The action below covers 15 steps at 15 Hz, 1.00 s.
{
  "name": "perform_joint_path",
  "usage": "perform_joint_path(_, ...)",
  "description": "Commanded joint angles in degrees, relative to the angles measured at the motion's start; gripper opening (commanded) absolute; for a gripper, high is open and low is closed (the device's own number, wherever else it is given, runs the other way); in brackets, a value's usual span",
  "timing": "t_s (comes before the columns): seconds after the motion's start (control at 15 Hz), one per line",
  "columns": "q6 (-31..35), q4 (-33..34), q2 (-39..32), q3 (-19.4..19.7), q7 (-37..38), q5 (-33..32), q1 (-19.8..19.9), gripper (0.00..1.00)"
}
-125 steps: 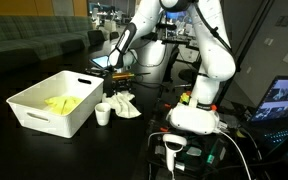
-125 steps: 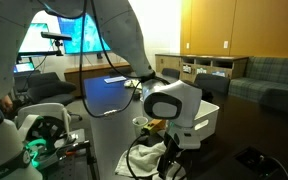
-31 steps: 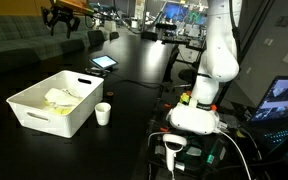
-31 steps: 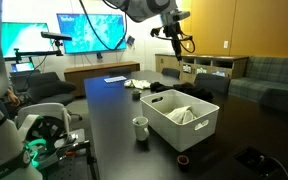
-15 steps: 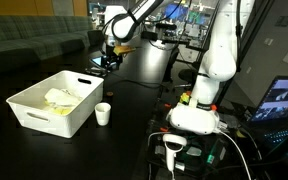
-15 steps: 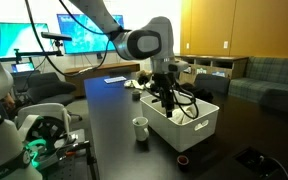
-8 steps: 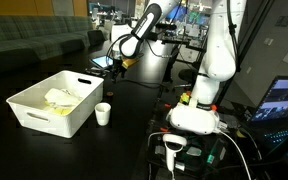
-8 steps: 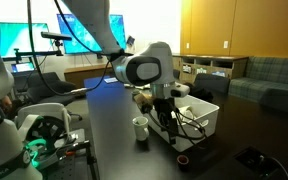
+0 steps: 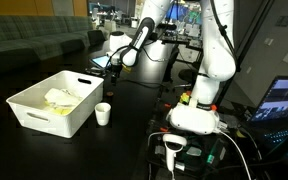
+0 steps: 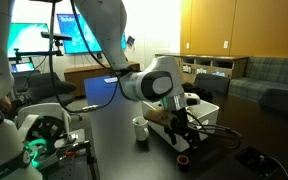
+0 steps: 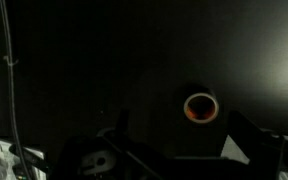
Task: Pick up the cloths from the table and put them in the box, then pick up the marker and seal tape and put them in the cup
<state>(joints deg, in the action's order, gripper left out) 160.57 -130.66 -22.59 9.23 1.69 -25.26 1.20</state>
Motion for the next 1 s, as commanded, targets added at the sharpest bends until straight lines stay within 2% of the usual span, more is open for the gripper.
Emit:
perform_joint_path(0.0,5.8,4.0,-4.5,-2.3,-9.3,2.1,2.6,1.00)
perform_joint_path(0.67,7.2,6.4,-12.3,-17.0,-26.2,16.4,16.6,1.00)
perform_joint_path(0.93,6.5,8.2,-15.0,-20.5,-29.4,18.5,20.0,1.00)
